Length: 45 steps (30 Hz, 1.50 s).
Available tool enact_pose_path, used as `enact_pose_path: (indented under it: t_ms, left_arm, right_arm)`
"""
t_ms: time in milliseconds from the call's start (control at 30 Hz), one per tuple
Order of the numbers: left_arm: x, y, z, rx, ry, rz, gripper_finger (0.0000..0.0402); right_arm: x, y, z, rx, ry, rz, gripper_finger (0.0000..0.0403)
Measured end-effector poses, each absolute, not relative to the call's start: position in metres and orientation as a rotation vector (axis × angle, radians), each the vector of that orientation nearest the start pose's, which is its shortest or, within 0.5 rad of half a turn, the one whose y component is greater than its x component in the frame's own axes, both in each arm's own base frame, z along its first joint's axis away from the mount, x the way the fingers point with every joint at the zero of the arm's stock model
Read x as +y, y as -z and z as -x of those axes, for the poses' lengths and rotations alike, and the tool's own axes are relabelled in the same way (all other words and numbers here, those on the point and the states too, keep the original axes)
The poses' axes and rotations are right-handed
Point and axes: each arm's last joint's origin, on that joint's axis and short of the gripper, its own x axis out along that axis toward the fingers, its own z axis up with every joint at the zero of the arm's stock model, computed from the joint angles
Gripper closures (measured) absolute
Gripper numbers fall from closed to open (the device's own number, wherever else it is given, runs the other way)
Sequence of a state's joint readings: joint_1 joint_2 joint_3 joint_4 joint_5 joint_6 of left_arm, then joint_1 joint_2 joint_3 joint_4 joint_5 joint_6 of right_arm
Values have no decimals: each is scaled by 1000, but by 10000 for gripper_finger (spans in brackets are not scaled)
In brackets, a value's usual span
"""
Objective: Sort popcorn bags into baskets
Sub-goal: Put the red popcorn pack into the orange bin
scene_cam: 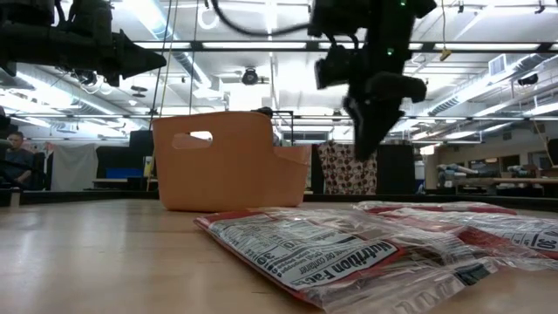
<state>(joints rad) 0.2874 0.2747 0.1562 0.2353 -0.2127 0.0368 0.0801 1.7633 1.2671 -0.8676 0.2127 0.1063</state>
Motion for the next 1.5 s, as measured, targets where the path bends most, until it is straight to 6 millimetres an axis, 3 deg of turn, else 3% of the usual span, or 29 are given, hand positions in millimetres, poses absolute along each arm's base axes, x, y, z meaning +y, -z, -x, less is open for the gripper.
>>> enact_pose_path:
  t_ms: [100, 267, 433, 800, 1133, 1300, 1500]
  left_arm:
    - [38, -217, -105, -107, -502, -40, 365]
    - [38, -217, -105, -104, -502, -40, 365]
    - [38, -217, -105, -105, -502, -40, 365]
    - [38, -217, -105, -104, -502, -41, 365]
    - [38, -216, -105, -104, -502, -41, 365]
    - [38, -216, -105, -104, -502, -41, 365]
    - [38, -217, -105, -104, -502, -41, 365]
  right_arm:
    - [39, -196, -329, 1383, 236, 93, 288]
    - [83, -184, -314, 1363, 276, 320, 288]
    - [103, -170, -297, 1342, 323, 391, 286]
    - [100, -141, -277, 1367, 390, 324, 239]
    - [95, -120, -264, 1332, 413, 351, 240]
    - [93, -117, -261, 1344, 393, 390, 278]
    - [89, -114, -257, 1377, 409, 444, 376]
